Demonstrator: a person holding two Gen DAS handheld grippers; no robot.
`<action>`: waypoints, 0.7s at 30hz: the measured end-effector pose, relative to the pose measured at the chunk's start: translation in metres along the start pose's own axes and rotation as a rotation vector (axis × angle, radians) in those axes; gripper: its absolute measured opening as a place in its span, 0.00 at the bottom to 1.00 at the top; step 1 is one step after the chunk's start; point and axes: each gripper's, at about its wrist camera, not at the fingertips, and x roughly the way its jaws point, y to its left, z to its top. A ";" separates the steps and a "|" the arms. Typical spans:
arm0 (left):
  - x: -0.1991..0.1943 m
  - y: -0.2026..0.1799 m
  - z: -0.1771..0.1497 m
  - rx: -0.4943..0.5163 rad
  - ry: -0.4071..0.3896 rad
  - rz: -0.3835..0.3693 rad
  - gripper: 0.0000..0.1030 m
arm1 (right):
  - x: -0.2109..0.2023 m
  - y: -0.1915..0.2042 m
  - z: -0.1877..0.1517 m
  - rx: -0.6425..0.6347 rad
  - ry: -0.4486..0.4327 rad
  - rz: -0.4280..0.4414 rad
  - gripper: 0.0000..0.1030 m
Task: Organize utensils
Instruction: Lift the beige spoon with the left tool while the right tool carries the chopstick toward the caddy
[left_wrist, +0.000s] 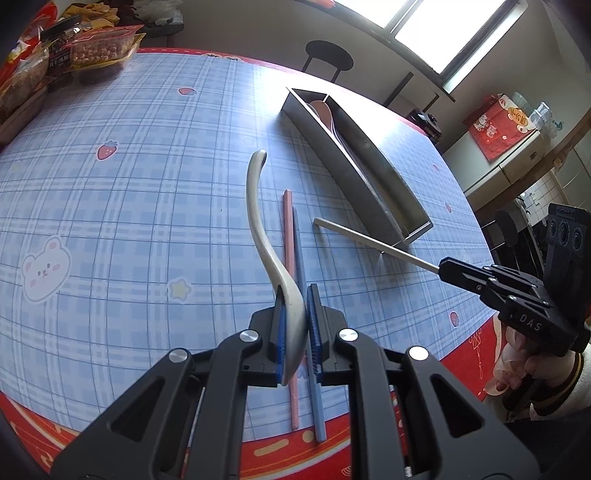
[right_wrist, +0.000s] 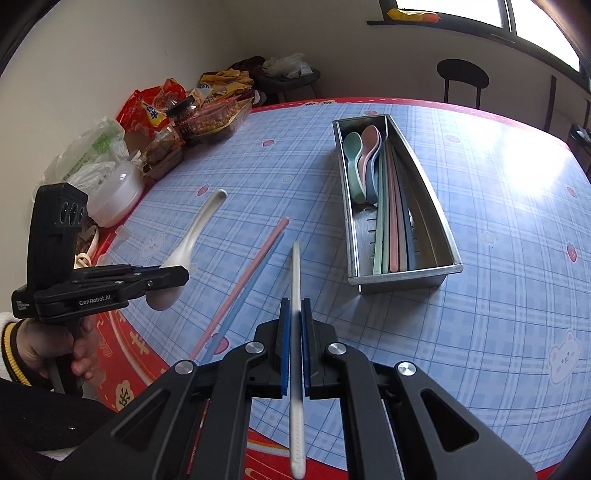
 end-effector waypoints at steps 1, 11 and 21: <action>0.000 0.000 0.000 -0.001 -0.001 0.000 0.14 | -0.002 0.000 0.001 0.001 -0.005 0.000 0.05; -0.006 0.002 0.005 -0.002 -0.016 -0.002 0.14 | -0.013 0.001 0.016 -0.008 -0.046 -0.009 0.05; -0.018 -0.004 0.025 0.026 -0.036 -0.034 0.14 | -0.034 0.001 0.040 -0.016 -0.121 -0.001 0.05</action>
